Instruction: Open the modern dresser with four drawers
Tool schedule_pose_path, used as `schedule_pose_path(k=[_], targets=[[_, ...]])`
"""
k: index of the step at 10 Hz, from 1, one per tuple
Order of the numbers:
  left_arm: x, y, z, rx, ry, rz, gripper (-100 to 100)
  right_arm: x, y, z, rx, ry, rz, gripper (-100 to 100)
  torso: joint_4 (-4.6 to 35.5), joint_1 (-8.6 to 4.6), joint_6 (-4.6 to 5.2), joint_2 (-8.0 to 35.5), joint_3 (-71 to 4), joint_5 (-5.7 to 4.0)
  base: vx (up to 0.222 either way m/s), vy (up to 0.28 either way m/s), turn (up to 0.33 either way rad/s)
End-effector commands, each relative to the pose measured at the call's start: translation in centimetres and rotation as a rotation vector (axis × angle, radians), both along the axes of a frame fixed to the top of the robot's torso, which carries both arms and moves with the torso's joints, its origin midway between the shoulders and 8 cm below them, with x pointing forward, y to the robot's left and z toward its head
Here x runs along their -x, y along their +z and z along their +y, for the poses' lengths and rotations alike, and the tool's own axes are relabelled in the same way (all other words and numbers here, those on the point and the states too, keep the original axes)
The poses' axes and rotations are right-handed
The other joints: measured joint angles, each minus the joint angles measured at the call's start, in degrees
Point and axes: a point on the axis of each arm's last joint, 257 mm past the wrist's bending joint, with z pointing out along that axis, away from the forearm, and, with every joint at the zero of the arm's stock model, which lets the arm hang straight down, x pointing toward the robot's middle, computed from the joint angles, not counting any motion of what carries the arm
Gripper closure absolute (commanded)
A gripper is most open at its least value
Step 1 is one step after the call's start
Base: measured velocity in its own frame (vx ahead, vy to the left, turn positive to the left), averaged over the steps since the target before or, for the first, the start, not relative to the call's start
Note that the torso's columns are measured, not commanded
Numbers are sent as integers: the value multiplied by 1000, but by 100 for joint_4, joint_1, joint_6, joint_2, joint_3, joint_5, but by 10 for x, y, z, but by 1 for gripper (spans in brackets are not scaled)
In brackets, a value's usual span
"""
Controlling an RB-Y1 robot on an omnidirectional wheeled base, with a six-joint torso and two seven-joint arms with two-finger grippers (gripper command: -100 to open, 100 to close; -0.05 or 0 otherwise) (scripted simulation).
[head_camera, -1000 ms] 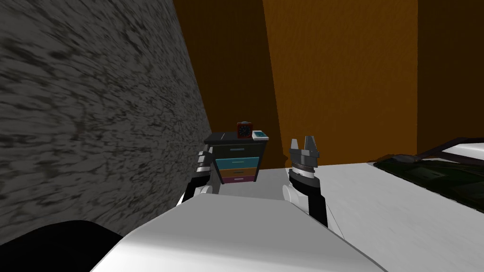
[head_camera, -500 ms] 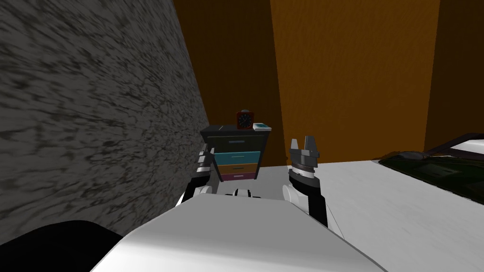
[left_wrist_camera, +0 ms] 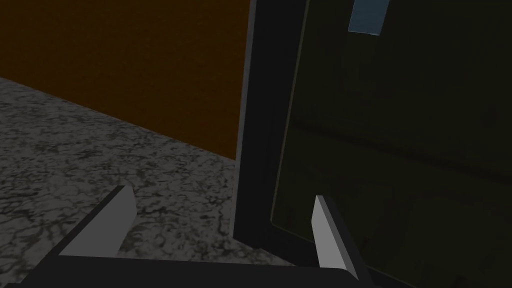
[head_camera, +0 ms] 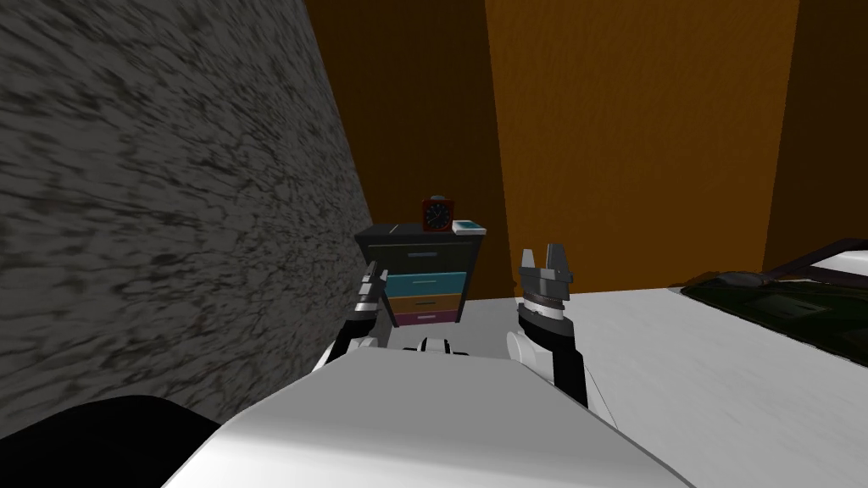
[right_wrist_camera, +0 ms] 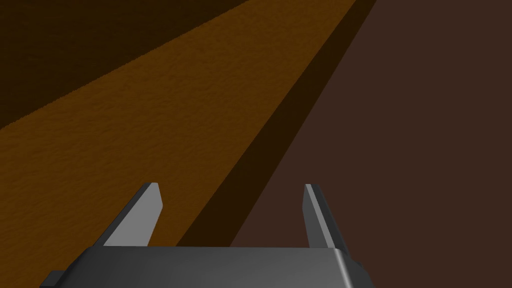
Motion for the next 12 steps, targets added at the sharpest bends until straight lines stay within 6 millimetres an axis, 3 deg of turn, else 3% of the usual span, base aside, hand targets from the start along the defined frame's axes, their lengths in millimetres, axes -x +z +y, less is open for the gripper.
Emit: schedule_pose_path(k=[1,12], targets=[[-3,-21,3,-20,-18,29,-100,0,0,0,0,0,0,0,1,-1,0,2,1,0,36,-35,1],[-9,-114,22,-6,-29,141,-100,0,0,0,0,0,0,0,-1,-1,0,-5,-3,-1,46,-38,0]])
